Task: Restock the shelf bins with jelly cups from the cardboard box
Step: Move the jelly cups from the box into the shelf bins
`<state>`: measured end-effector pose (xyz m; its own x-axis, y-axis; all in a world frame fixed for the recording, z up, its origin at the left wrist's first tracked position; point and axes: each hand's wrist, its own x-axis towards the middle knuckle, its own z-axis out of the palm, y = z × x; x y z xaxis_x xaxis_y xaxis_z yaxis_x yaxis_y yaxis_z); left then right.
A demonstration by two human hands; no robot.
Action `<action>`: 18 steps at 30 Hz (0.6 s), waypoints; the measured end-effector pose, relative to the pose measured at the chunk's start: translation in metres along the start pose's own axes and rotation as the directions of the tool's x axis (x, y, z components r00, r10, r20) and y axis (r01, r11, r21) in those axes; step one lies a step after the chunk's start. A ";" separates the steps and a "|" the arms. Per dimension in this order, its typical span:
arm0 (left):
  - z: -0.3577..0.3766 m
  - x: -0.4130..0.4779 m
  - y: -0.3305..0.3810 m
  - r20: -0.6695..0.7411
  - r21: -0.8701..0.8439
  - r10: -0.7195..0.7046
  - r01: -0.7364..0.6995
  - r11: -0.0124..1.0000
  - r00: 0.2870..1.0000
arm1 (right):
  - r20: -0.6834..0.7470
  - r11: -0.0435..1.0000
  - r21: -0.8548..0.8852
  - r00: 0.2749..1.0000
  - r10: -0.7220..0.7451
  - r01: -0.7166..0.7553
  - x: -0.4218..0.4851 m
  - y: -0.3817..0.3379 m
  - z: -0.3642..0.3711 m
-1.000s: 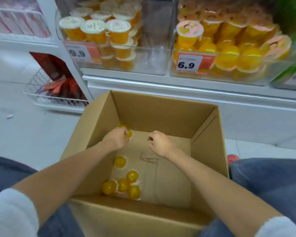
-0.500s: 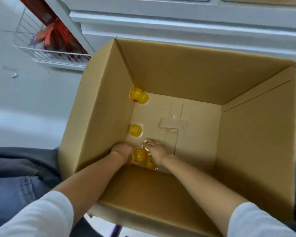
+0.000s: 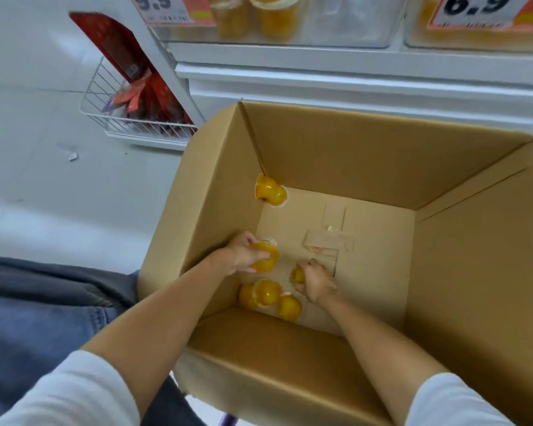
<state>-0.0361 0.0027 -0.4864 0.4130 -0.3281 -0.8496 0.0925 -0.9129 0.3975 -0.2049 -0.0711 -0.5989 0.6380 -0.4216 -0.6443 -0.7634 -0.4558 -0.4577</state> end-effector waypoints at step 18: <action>0.030 -0.190 0.237 -0.056 -0.172 0.709 -0.706 0.687 0.703 | -0.377 -0.039 0.926 0.925 -0.044 0.376 -0.182 -0.012 -0.339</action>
<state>-0.1199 -0.1593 -0.2415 0.4066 -0.8642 -0.2963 -0.0718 -0.3535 0.9327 -0.2778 -0.2546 -0.2678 0.6616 -0.6657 -0.3450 0.1764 0.5854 -0.7913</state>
